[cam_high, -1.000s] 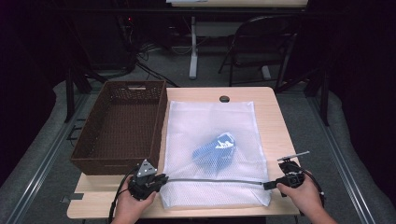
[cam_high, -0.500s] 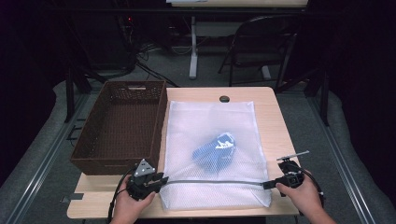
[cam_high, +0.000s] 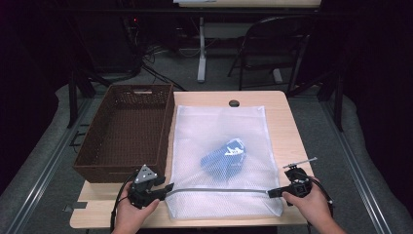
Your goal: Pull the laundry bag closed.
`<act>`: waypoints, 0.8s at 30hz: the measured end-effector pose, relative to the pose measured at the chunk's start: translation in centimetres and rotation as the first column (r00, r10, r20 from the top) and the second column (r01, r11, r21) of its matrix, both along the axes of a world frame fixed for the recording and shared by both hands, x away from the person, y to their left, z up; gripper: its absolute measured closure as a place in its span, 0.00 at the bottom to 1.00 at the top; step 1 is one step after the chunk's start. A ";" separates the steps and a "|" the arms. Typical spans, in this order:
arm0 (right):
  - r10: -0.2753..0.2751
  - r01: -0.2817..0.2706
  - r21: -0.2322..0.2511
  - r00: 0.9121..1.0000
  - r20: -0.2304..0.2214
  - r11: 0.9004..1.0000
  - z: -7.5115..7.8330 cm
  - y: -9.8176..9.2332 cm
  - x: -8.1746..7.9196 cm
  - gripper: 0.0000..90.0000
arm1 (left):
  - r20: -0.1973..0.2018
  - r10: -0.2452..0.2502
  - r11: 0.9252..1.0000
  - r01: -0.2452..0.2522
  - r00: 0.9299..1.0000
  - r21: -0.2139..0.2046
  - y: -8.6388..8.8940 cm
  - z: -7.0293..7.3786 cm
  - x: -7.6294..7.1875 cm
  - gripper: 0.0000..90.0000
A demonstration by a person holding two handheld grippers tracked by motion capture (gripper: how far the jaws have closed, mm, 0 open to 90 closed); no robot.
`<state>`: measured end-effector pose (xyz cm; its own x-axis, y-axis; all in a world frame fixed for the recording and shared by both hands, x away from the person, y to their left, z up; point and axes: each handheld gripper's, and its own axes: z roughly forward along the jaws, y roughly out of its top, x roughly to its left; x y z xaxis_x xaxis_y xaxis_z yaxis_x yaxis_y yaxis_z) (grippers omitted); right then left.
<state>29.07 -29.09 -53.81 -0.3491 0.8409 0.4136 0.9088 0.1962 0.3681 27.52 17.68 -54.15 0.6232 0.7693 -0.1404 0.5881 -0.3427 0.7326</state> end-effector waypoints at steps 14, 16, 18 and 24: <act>0.079 -0.077 -0.019 0.987 0.139 0.997 0.8 1.7 -0.3 0.66 | 0.008 0.015 0.999 -0.015 1.000 -0.042 0.8 1.5 -0.3 0.55; 0.085 -0.083 -0.020 0.980 0.181 0.996 1.3 1.7 -0.4 0.63 | 0.021 0.011 0.999 -0.010 1.000 -0.039 1.1 2.1 -0.4 0.54; 0.100 -0.095 -0.032 0.969 0.227 0.995 1.8 1.7 -0.5 0.61 | 0.034 0.013 0.999 -0.011 0.999 -0.037 1.5 2.7 -0.6 0.54; 0.112 -0.094 -0.067 0.927 0.358 0.993 3.2 2.0 -1.5 0.55 | 0.065 0.032 0.999 -0.030 0.997 -0.034 3.3 3.9 -1.5 0.53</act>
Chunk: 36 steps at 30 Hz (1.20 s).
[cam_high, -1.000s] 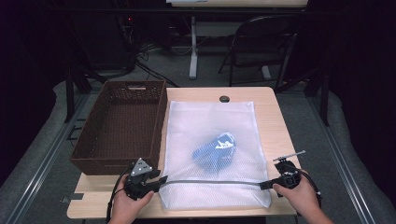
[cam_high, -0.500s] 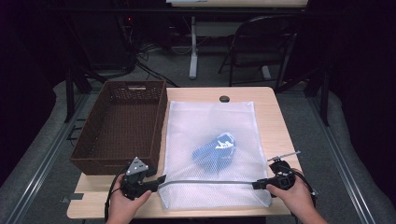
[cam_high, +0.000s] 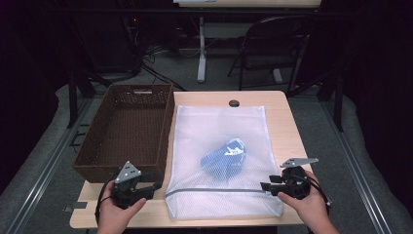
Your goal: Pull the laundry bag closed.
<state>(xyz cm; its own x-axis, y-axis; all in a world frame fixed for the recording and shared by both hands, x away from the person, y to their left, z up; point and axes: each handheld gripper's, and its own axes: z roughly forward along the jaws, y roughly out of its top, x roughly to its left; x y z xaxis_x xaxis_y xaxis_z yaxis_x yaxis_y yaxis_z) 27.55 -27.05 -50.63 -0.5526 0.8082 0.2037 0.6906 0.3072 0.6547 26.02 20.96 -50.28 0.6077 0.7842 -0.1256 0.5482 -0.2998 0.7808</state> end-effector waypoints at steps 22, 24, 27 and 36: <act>-0.063 0.058 0.040 0.986 0.152 0.998 -0.7 0.7 -4.4 0.59 | -0.045 0.108 0.994 -0.108 0.993 0.005 6.1 -1.2 -2.0 0.51; -0.070 0.066 0.033 0.986 0.150 0.997 -1.1 0.8 -4.5 0.59 | -0.047 0.115 0.993 -0.115 0.992 0.001 6.3 -1.5 -2.1 0.51; -0.072 0.070 0.021 0.985 0.154 0.997 -1.6 1.0 -4.6 0.59 | -0.055 0.127 0.992 -0.127 0.990 0.001 6.8 -2.0 -2.1 0.51; -0.073 0.076 -0.011 0.979 0.190 0.997 -3.1 0.9 -4.6 0.59 | -0.062 0.163 0.987 -0.162 0.985 0.009 7.8 -3.3 -1.8 0.51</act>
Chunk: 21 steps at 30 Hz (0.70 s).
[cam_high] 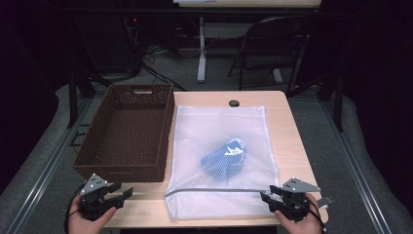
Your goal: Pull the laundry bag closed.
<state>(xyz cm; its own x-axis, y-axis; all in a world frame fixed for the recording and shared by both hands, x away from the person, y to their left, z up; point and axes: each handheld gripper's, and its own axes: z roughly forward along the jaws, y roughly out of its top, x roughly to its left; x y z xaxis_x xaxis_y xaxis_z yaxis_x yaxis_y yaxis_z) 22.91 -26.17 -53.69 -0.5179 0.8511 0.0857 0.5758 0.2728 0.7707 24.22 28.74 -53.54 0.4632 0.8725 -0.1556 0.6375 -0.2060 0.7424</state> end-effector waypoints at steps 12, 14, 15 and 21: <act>0.018 -0.018 0.012 1.000 -0.008 1.000 -1.6 0.1 0.1 0.59 | -0.032 0.019 1.000 -0.019 0.999 0.013 0.9 -1.6 0.5 0.50; 0.028 -0.028 0.004 1.000 -0.007 1.000 -1.9 0.3 0.2 0.58 | -0.034 0.025 1.000 -0.024 0.999 0.015 0.9 -1.9 0.6 0.50; 0.030 -0.030 0.004 1.000 -0.004 1.000 -2.0 0.4 0.2 0.58 | -0.042 0.023 1.000 -0.022 0.999 0.015 1.0 -2.1 0.7 0.50; 0.055 -0.055 0.006 0.998 -0.013 0.998 -2.6 0.7 0.4 0.57 | -0.051 0.040 0.999 -0.039 0.998 0.013 1.3 -2.6 1.0 0.49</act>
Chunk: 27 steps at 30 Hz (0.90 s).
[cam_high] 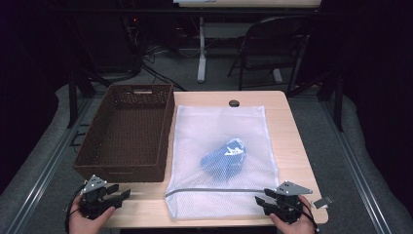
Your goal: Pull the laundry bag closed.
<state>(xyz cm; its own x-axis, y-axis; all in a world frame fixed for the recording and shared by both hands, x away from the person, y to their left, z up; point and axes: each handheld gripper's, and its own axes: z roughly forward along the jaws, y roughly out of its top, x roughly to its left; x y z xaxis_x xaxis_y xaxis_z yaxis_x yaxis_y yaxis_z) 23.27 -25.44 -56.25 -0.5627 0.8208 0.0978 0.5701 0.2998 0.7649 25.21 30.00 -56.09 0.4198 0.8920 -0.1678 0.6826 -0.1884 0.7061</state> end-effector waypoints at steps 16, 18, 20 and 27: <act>0.021 -0.021 -0.006 1.000 0.003 1.000 -0.5 0.1 0.3 0.55 | -0.022 -0.016 0.999 0.017 1.000 0.047 -0.3 -0.6 0.4 0.46; 0.018 -0.018 -0.005 1.000 0.005 1.000 -0.5 0.0 0.3 0.55 | -0.022 -0.017 0.999 0.018 1.000 0.048 -0.3 -0.6 0.4 0.46; 0.014 -0.014 -0.010 1.000 0.008 1.000 -0.6 -0.1 0.4 0.55 | -0.023 -0.018 0.999 0.019 1.000 0.049 -0.3 -0.7 0.4 0.46; 0.006 -0.006 -0.013 1.000 0.014 1.000 -0.6 -0.2 0.4 0.54 | -0.030 -0.017 0.997 0.019 0.999 0.077 -0.3 -0.8 0.5 0.46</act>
